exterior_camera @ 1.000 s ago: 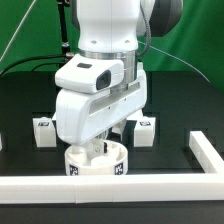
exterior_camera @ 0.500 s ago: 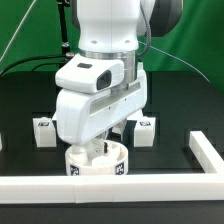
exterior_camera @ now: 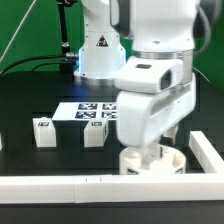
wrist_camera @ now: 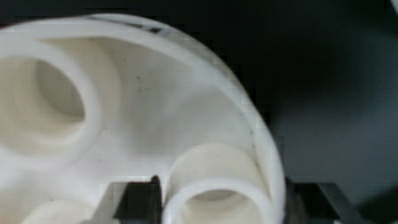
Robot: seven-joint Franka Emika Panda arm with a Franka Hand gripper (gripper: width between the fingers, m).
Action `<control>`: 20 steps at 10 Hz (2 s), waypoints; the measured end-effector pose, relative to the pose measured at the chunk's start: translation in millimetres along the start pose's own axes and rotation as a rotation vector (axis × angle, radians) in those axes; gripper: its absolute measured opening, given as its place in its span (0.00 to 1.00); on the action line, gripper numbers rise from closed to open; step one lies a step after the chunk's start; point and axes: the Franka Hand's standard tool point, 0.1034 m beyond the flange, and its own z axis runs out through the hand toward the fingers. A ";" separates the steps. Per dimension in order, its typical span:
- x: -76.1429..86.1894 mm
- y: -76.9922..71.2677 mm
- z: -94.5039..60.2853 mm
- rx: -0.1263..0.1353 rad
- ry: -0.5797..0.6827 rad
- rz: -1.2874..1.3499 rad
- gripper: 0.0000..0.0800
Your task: Assemble stool
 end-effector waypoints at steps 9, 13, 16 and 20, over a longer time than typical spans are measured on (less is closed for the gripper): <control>19.7 -12.7 0.7 0.013 -0.003 0.011 0.61; 17.6 -10.6 0.7 0.011 -0.005 0.015 0.81; 17.6 -10.6 0.7 0.011 -0.005 0.015 0.81; -0.1 -3.0 -42.7 0.014 -0.041 0.097 0.81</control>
Offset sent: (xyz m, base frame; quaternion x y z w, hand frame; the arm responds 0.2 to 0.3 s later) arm 0.0136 0.0216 -0.0040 -0.0241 0.0041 -0.0189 0.9995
